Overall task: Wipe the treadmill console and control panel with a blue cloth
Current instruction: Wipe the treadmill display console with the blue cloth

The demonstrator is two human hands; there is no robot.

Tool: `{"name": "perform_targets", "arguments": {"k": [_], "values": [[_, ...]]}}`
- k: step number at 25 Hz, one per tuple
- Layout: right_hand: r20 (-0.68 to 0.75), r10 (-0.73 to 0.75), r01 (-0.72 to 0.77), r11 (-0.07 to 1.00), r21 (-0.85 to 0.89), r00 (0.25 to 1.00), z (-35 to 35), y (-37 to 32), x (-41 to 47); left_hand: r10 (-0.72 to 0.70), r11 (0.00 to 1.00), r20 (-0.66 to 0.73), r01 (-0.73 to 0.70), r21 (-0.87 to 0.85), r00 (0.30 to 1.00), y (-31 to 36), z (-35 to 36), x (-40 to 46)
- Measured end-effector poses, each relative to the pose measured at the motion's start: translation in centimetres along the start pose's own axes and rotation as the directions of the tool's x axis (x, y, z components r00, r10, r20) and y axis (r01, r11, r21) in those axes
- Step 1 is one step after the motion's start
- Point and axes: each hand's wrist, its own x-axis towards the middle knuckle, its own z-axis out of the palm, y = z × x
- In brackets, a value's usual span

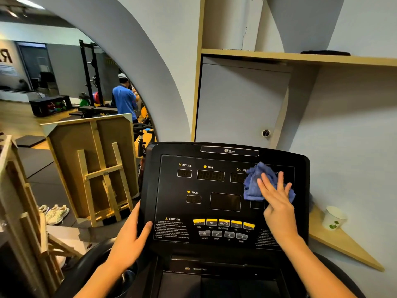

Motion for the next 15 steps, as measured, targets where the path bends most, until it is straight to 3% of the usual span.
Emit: {"name": "perform_targets", "arguments": {"k": [3,7,15], "values": [[-0.070,0.177,-0.169,0.979,0.111,0.982,1.2,-2.0,1.3,0.006,1.000,0.002,-0.006,0.001,1.000,-0.1,0.0,0.1],[-0.133,0.287,-0.267,0.952,0.151,0.949,2.4,-4.8,3.2,0.015,0.999,0.009,-0.015,0.032,1.000,-0.3,-0.1,0.2],[-0.109,0.255,-0.251,0.967,0.051,0.961,5.0,-11.1,6.9,-0.007,0.999,0.013,0.006,0.049,1.000,-1.4,-0.2,0.4]]}}
